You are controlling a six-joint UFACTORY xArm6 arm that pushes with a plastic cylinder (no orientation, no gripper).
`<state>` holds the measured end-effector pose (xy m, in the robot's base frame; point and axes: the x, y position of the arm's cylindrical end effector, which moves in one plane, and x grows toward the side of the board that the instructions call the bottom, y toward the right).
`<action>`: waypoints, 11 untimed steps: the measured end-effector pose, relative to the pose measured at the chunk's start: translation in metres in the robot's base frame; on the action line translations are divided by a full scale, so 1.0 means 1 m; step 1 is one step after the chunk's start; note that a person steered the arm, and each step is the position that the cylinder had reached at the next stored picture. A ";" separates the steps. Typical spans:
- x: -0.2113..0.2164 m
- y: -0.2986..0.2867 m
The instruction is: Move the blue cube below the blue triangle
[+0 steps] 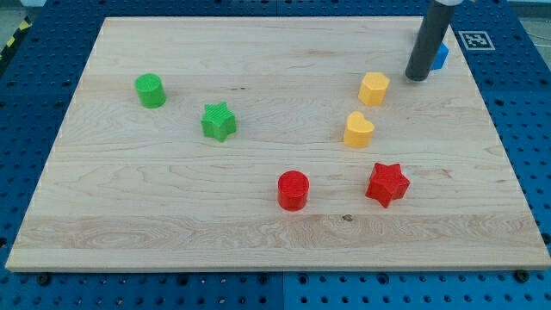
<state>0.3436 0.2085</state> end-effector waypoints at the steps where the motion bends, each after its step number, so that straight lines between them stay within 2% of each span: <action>1: -0.009 0.006; 2: -0.026 0.006; 4: -0.022 0.009; 11: -0.049 0.009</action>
